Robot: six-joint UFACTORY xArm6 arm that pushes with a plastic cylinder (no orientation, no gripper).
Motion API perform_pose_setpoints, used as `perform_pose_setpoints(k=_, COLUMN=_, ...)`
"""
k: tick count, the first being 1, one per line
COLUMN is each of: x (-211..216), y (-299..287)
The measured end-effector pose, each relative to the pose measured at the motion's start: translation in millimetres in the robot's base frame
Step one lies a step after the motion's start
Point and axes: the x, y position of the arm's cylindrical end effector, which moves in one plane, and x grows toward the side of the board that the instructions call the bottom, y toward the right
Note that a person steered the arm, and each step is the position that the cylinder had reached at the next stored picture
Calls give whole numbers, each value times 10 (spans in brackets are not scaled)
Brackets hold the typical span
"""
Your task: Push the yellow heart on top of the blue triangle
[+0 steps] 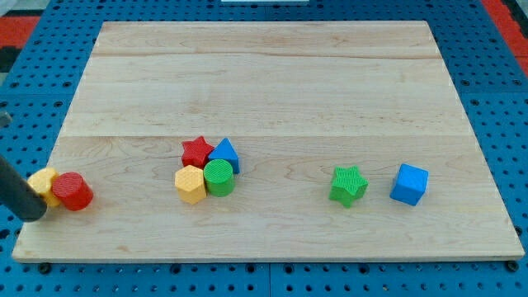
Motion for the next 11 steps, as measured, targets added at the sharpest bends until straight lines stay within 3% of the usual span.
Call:
perform_pose_setpoints(k=1, x=-155, y=97)
perform_pose_setpoints(k=3, x=-1027, y=162)
perform_pose_setpoints(k=4, x=-1252, y=266)
perform_pose_setpoints(k=7, x=-2017, y=1401)
perform_pose_setpoints(k=8, x=-2004, y=2124)
perform_pose_setpoints(k=9, x=-1771, y=2453)
perform_pose_setpoints(k=11, x=-1656, y=2604)
